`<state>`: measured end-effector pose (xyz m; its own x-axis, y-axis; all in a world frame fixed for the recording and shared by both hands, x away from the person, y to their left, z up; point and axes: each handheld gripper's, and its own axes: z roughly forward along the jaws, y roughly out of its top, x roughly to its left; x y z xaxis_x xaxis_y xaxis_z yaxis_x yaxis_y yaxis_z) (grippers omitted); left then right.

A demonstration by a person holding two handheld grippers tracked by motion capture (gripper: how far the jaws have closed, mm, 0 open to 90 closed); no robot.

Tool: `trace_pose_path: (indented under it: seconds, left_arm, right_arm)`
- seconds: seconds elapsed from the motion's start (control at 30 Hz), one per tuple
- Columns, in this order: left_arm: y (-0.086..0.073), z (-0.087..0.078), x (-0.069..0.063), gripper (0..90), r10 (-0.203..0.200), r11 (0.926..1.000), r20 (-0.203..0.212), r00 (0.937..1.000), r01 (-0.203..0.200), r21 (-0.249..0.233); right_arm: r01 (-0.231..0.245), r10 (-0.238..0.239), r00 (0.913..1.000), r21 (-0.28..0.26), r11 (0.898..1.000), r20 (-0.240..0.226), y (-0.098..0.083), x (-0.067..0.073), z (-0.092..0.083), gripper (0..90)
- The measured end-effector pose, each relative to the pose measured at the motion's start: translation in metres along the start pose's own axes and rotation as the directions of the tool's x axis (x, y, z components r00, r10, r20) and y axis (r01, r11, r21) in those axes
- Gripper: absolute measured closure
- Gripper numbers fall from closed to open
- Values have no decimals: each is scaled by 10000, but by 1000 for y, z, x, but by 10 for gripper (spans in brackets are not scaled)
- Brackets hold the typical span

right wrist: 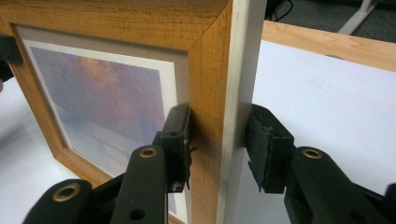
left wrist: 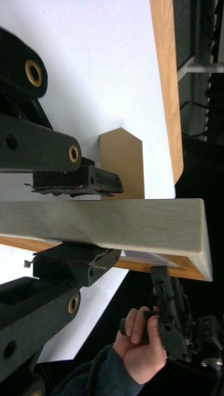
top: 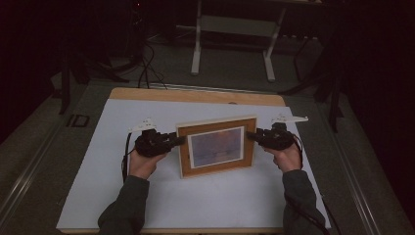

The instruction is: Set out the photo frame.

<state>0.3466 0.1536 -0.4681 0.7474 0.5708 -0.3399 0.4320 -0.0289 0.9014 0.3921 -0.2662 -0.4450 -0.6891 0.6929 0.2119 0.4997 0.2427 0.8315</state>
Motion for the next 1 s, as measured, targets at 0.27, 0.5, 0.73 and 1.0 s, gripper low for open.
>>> trace_pose_path:
  seconds: [0.27,0.5,0.73,1.0]
  left_arm:
    - [1,0,0,696,-29,9999,-316,9995,24,-143]
    - [2,2,0,681,-87,9995,-634,9980,68,-308]
    - [2,3,1,672,-128,9992,-713,9974,102,-377]
    - [2,3,4,666,-198,9988,-738,9971,165,-451]
  right_arm:
    - [-120,121,9997,-85,9999,217,-6,8,-4,624]
    - [-81,81,9997,-18,10000,243,-10,14,-9,628]
    - [-99,101,9998,-77,9999,168,-15,16,-12,632]
    - [-151,151,9999,-24,9999,-40,-18,18,-16,641]
